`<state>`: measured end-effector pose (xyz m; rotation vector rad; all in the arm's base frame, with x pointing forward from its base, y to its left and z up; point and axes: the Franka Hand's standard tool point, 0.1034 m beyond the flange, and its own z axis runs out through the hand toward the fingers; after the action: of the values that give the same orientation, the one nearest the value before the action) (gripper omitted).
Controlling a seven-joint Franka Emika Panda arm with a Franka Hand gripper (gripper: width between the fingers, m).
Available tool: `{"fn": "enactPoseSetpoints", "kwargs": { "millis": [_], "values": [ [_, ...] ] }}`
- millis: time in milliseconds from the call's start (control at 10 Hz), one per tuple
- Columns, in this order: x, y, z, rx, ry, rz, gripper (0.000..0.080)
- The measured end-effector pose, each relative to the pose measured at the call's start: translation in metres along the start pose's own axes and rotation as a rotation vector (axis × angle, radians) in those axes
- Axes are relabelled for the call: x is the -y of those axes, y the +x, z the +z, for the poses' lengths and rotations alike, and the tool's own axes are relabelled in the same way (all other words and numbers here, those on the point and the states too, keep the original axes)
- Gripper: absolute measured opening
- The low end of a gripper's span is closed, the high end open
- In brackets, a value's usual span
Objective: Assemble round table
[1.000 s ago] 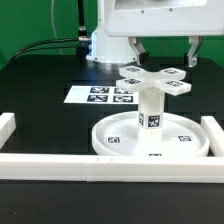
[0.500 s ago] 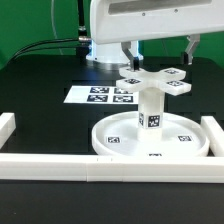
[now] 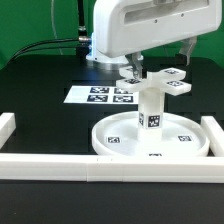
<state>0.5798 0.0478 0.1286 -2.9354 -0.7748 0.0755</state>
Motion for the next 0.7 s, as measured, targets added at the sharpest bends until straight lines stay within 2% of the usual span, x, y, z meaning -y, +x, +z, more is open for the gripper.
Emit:
{"fn": "enactPoseSetpoints", "kwargs": {
  "millis": [100,300,700],
  "values": [
    [-0.0005,-0.0003,0.0001,0.001,-0.001,-0.036,0.0649],
    [-0.0034,-0.001,0.0007,0.019,-0.032,-0.3,0.0649],
    [-0.0076,-0.0035,0.0023,0.046,-0.04,-0.644,0.0649]
  ]
}}
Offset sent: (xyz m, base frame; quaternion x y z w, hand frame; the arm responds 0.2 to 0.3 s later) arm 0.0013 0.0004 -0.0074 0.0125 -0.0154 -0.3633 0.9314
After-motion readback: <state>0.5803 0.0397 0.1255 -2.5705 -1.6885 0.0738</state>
